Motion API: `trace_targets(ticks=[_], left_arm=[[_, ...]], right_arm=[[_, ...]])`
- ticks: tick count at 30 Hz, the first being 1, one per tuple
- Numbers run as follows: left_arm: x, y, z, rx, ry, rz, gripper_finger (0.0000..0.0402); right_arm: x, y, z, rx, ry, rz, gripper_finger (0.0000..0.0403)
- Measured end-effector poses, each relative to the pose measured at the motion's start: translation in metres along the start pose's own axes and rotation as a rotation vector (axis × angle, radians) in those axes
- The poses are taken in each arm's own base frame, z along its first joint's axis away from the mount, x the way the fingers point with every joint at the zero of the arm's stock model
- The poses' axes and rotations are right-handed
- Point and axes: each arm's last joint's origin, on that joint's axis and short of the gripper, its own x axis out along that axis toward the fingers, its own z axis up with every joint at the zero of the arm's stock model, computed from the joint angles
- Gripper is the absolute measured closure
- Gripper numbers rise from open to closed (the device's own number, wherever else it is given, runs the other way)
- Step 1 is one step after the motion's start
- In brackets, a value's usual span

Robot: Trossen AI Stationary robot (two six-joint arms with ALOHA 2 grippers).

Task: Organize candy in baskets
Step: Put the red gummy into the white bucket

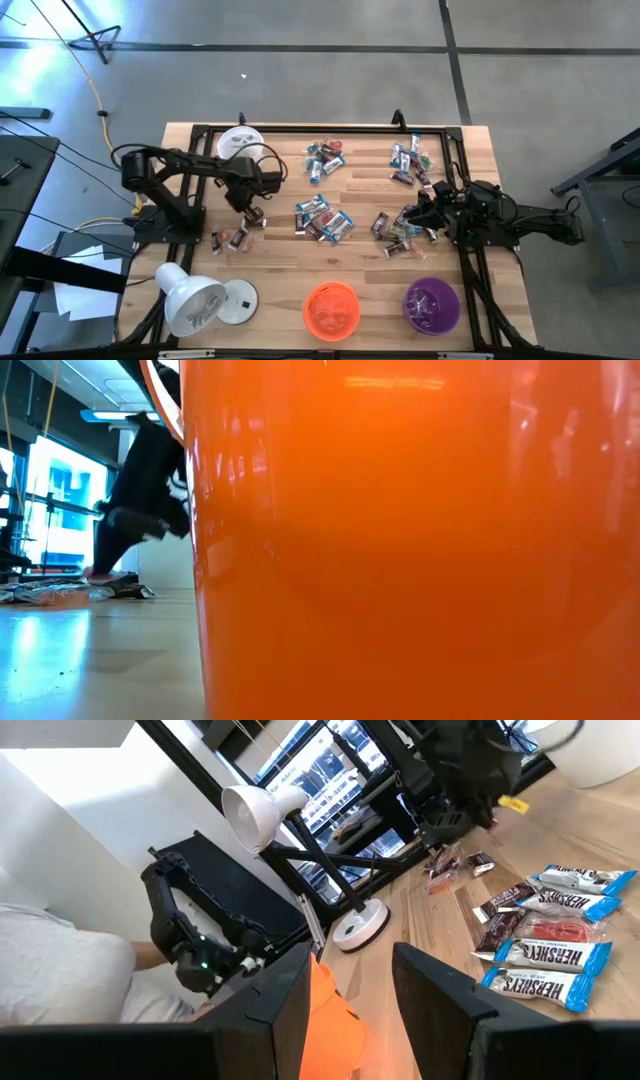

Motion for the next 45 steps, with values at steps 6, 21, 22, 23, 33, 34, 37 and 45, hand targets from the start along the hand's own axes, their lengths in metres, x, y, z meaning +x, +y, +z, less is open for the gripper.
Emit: trace_targets(ticks=[6,21,22,23,33,34,37,45], left_arm=[[-0.041,0.005,-0.002,-0.061,-0.166,-0.093,0.0401],[-0.117,0.058,-0.003,-0.383,-0.61,0.001,0.0397],[-0.118,0.063,0.0,-0.396,-0.623,0.008,0.0397],[-0.118,0.068,0.003,-0.409,-0.635,0.009,0.0397],[-0.114,0.113,0.018,-0.57,-0.642,-0.006,0.0382],[-0.113,0.115,0.018,-0.581,-0.644,-0.012,0.0375],[-0.113,0.119,0.02,-0.581,-0.646,-0.025,0.035],[-0.113,0.121,0.02,-0.561,-0.641,-0.019,0.0326]], right_arm=[[0.0,0.0,0.0,0.0,0.0,0.0,0.0265],[0.0,0.0,0.0,0.0,0.0,0.0,0.0265],[0.0,0.0,0.0,0.0,0.0,0.0,0.0265],[0.0,0.0,0.0,0.0,0.0,0.0,0.0265],[0.0,0.0,0.0,0.0,0.0,0.0,0.0265],[0.0,0.0,0.0,0.0,0.0,0.0,0.0265],[0.0,0.0,0.0,0.0,0.0,0.0,0.0265],[0.0,0.0,0.0,0.0,0.0,0.0,0.0265]])
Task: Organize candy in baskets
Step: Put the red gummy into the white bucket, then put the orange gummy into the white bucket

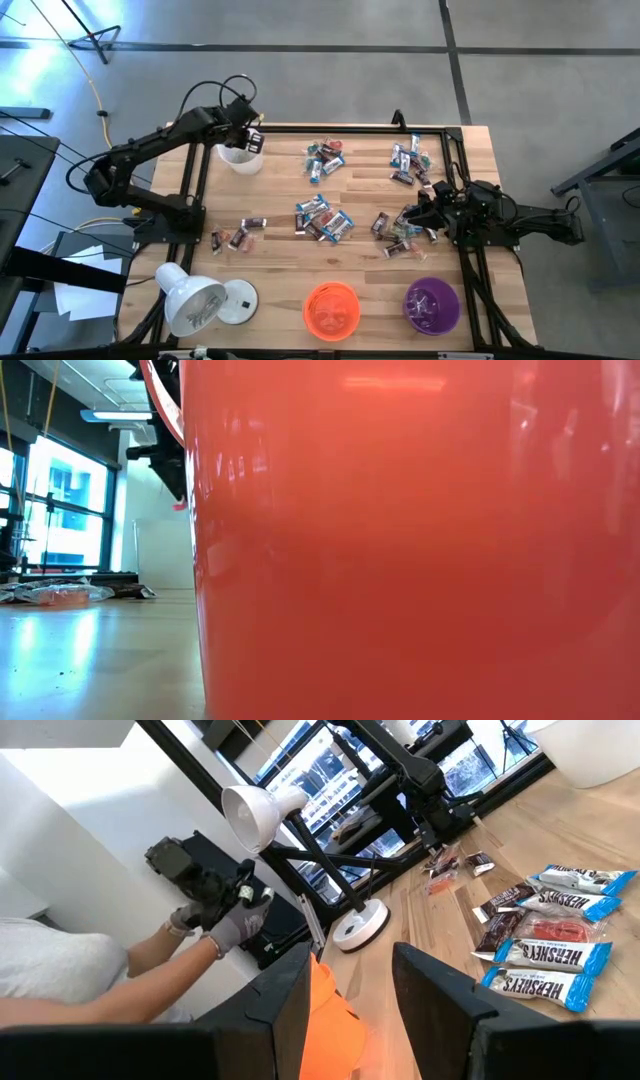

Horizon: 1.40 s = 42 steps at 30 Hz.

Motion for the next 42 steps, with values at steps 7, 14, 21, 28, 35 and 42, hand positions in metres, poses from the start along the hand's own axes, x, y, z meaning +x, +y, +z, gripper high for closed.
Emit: trace_targets(ticks=[7,14,21,28,35,42], left_arm=[[0.001,0.004,0.002,-0.021,-0.012,0.032,0.032],[0.002,0.006,0.003,-0.032,-0.008,0.032,0.0295],[0.002,0.004,0.001,-0.035,0.033,-0.027,0.0284],[0.002,0.006,0.0,-0.033,0.035,0.005,0.0284],[-0.001,-0.003,-0.009,-0.013,0.153,-0.139,0.0284],[-0.02,-0.034,-0.04,0.084,0.294,-0.244,0.0284]], right_arm=[[0.0,0.0,0.0,0.0,0.0,0.0,0.0265],[0.0,0.0,0.0,0.0,0.0,0.001,0.0265],[0.0,0.0,0.0,0.0,0.0,0.0,0.0265],[0.0,0.0,0.0,0.0,0.0,0.0,0.0265],[0.0,0.0,0.0,0.0,0.0,0.0,0.0265],[0.0,0.0,0.0,0.0,0.0,0.0,0.0265]])
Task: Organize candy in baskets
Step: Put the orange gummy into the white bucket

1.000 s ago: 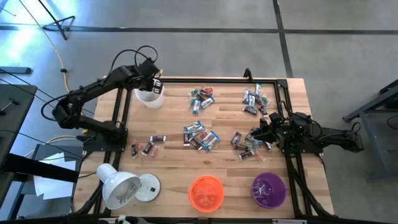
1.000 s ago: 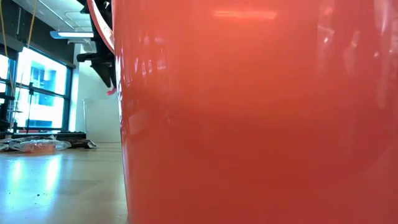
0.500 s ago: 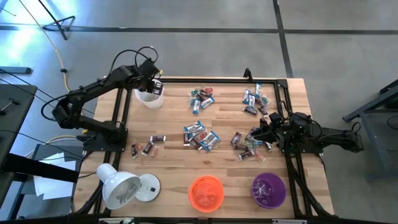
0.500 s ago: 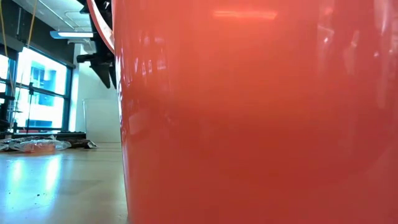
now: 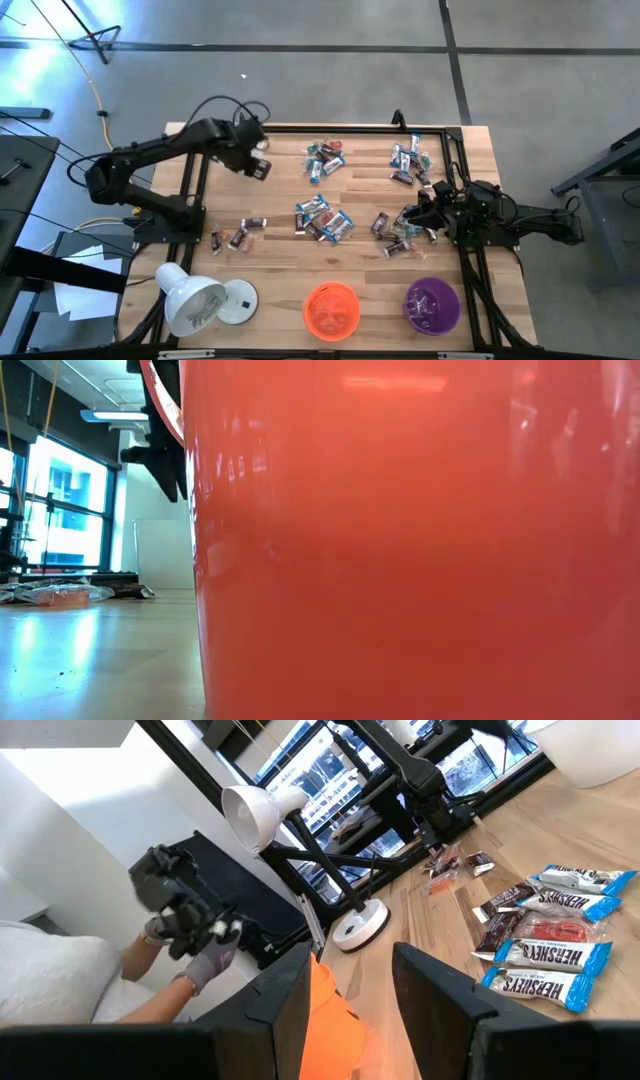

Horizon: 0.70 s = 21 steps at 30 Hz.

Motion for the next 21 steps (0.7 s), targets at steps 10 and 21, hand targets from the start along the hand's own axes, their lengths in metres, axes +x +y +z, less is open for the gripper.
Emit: trace_targets(ticks=[10,21], left_arm=[[-0.007,-0.049,-0.052,-0.095,0.036,-0.024,0.0285],[-0.004,-0.077,-0.108,-0.383,0.075,0.108,0.0285]], right_arm=[[0.0,0.0,0.0,0.0,0.0,0.0,0.0265],[0.0,0.0,0.0,0.0,0.0,0.0,0.0265]])
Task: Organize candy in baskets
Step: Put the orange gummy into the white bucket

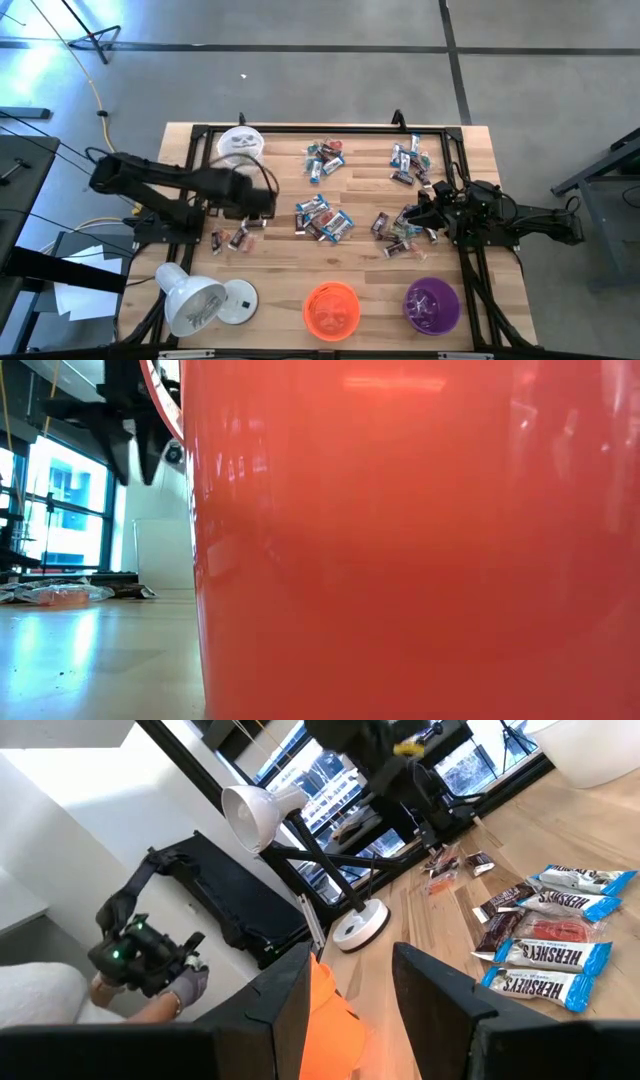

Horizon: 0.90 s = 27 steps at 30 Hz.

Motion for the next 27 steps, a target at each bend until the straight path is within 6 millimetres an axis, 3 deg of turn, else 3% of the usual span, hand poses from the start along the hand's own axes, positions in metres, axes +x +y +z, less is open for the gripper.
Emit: trace_targets(ticks=[9,13,18,27], left_arm=[[0.035,-0.005,-0.034,-0.291,-0.13,0.218,0.0285],[0.053,-0.005,-0.045,-0.408,-0.151,0.208,0.0285],[0.058,0.007,-0.054,-0.433,-0.155,0.232,0.0285],[0.066,0.04,-0.049,-0.453,-0.119,0.273,0.0285]], right_arm=[[0.0,0.0,0.0,0.0,0.0,0.0,0.0265],[0.0,0.0,0.0,0.0,0.0,0.0,0.0265],[0.0,0.0,0.0,0.0,0.0,0.0,0.0265],[0.0,0.0,0.0,0.0,0.0,0.0,0.0265]])
